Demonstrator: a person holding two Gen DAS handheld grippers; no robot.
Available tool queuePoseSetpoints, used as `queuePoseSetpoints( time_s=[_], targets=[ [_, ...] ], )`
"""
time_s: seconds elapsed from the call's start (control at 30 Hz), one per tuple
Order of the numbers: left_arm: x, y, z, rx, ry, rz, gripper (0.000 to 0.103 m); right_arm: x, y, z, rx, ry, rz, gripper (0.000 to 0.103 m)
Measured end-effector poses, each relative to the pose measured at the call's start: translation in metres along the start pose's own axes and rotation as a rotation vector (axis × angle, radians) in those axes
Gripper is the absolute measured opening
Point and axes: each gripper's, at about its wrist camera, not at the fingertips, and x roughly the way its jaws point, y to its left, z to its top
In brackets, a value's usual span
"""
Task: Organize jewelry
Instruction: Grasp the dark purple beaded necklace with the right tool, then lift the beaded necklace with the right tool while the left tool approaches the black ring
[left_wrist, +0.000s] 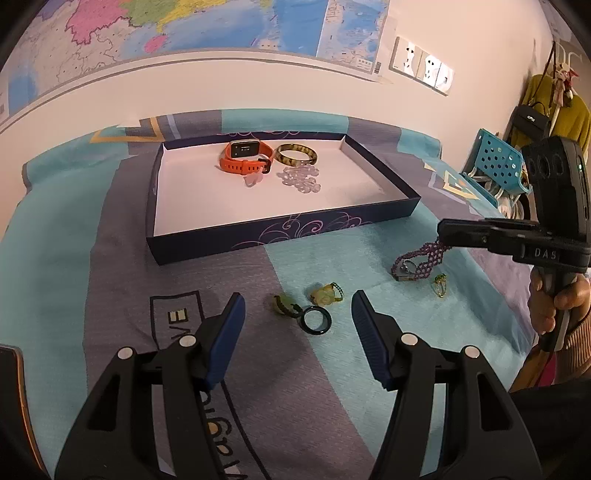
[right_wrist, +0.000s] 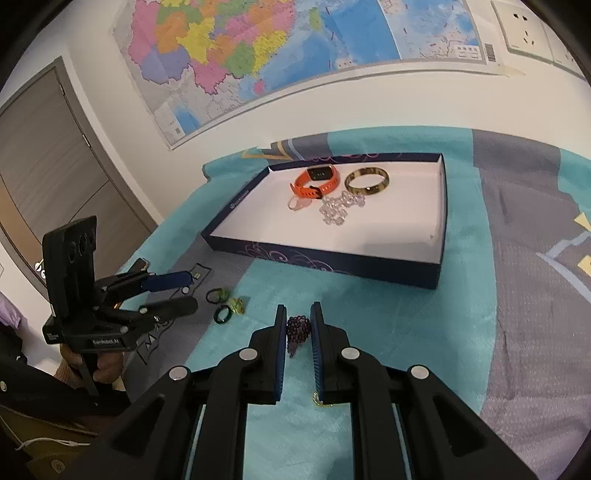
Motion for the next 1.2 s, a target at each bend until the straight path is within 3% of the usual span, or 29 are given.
queuePoseSetpoints(
  time_s=[0.7, 0.9, 1.07, 1.2],
  targets=[
    [0.0, -0.022, -0.002, 0.094, -0.012, -0.024, 0.058, 0.008, 0.007, 0.011, 0.015, -0.044, 0.036, 0.011],
    [0.014, -0.019, -0.007, 0.079, 0.053, -0.015, 0.05, 0.01, 0.006, 0.009, 0.02, -0.038, 0.039, 0.011],
    [0.03, -0.019, -0.013, 0.084, 0.125, -0.042, 0.031, 0.01, 0.005, 0.008, 0.027, -0.036, 0.046, 0.011],
    [0.032, -0.016, -0.01, 0.062, 0.122, -0.054, 0.031, 0.011, 0.005, 0.008, 0.024, -0.035, 0.048, 0.011]
  ],
)
